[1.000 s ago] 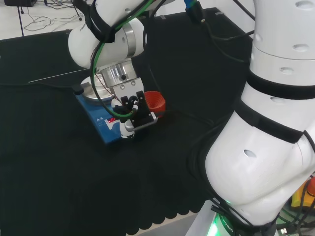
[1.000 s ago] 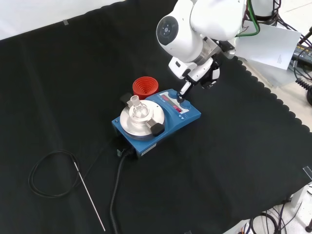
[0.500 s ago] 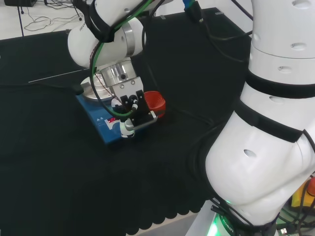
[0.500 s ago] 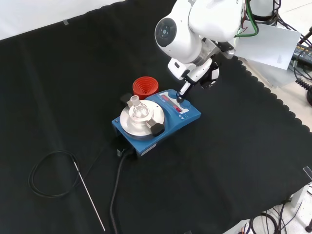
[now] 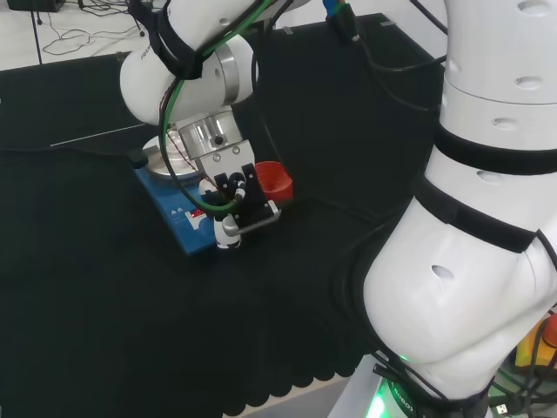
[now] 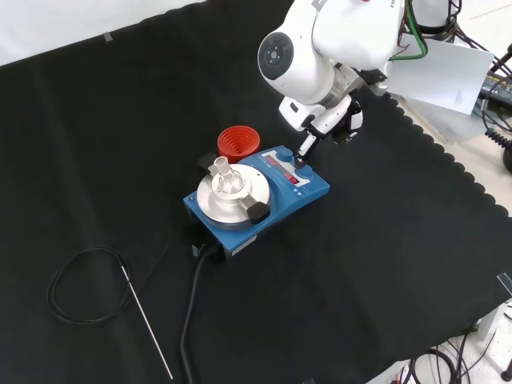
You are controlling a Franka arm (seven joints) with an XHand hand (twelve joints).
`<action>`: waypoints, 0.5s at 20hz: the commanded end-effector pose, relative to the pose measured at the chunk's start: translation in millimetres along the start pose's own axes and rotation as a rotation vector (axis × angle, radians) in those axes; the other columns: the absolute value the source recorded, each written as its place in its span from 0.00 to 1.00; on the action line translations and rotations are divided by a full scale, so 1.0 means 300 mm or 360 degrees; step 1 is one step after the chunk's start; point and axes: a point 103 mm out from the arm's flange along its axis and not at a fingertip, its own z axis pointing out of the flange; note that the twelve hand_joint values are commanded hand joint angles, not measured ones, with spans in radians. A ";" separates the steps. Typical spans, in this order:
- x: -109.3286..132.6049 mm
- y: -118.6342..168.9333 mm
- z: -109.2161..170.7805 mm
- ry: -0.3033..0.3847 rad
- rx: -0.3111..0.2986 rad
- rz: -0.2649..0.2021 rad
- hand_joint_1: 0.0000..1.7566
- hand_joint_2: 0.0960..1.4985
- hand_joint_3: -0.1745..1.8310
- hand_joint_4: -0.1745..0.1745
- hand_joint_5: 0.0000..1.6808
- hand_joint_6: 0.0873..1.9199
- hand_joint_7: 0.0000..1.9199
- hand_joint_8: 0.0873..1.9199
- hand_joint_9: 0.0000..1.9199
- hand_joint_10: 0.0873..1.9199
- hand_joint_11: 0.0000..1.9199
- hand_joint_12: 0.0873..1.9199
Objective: Turn on the heater.
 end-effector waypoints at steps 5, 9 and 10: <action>-0.013 -0.017 0.013 0.0033 -0.0014 0.0010 0.80 0.41 0.59 0.42 0.18 0.16 0.80 0.79 0.88 0.75 0.76 0.71; 0.000 -0.020 0.010 0.0014 0.0000 0.0029 0.80 0.41 0.60 0.42 0.18 0.17 0.80 0.79 0.88 0.75 0.76 0.71; 0.000 -0.020 0.010 0.0015 -0.0001 0.0030 0.80 0.41 0.60 0.42 0.18 0.17 0.80 0.79 0.88 0.75 0.76 0.71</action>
